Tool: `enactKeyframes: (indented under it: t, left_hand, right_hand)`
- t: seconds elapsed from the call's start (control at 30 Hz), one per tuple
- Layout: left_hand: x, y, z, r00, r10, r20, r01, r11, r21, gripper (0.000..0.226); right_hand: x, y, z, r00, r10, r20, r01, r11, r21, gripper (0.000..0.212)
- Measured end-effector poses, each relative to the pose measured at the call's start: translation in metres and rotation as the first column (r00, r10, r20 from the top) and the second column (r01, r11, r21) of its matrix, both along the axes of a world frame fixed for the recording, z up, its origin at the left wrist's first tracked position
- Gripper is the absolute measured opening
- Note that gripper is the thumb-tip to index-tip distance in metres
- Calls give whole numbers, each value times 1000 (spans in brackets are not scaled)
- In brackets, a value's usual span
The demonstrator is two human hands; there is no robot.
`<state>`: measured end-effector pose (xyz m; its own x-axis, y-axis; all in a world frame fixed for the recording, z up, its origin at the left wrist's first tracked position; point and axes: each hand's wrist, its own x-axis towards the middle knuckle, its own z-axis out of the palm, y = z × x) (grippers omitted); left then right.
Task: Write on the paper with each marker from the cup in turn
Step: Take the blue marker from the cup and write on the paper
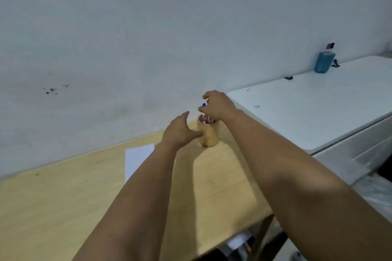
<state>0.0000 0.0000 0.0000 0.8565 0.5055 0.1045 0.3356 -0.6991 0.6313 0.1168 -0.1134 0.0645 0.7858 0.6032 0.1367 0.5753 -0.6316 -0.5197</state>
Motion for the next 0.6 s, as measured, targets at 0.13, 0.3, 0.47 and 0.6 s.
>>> enactKeyframes:
  t: [0.13, 0.3, 0.47, 0.6]
  left_hand:
    - [27, -2, -22, 998, -41, 49, 53, 958, -282, 115]
    - [48, -5, -42, 990, -3, 140, 47, 949, -312, 89]
    - [48, -4, -45, 990, -2, 143, 50, 943, -328, 87]
    - [37, -9, -29, 994, -44, 100, 74, 945, -320, 115]
  right_hand:
    - [14, 11, -11, 999, -46, -11, 46, 999, -12, 38]
    - [32, 20, -11, 997, -75, -34, 74, 997, -22, 17]
    - [35, 21, -15, 993, -93, -71, 92, 996, -20, 23]
    - [27, 18, 4, 991, -90, -96, 93, 995, 25, 14]
